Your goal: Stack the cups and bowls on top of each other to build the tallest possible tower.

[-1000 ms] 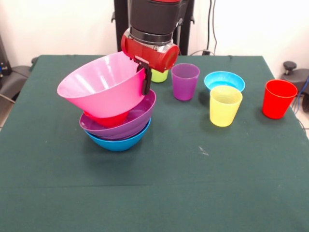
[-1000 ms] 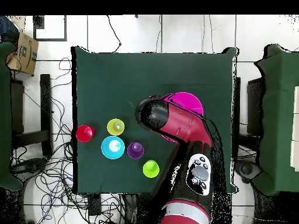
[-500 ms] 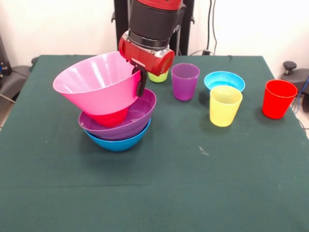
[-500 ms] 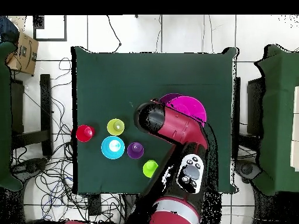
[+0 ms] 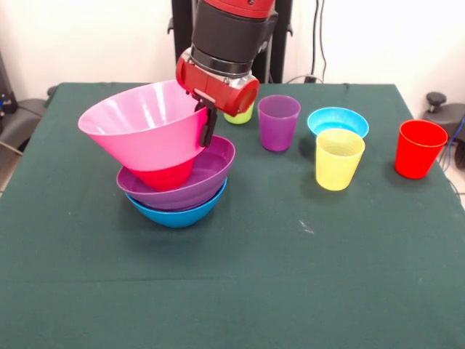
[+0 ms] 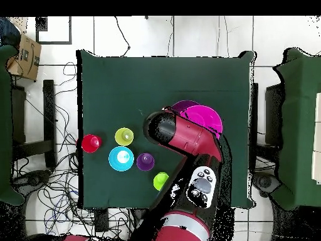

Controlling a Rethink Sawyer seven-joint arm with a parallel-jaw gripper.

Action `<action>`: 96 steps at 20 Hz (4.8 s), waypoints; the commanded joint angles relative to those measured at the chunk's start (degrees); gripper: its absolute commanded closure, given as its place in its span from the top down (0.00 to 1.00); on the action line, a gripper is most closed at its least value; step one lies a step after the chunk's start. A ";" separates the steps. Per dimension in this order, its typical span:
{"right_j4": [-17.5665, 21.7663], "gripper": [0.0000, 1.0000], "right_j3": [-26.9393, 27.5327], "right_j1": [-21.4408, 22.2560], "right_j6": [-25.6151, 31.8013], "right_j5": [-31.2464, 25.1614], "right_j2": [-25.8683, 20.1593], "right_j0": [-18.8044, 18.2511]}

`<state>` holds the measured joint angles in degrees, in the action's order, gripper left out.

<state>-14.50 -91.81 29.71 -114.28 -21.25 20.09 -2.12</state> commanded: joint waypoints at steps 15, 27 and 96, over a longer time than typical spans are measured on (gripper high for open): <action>-2.96 0.00 -2.39 -5.31 -11.63 4.88 -5.35 0.95; -3.63 0.00 -2.61 -5.41 -11.89 3.39 -5.74 0.86; 1.38 1.00 1.77 -1.07 -1.03 12.18 -14.32 -13.11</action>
<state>-17.64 -93.64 31.17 -114.28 -16.39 15.92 -12.28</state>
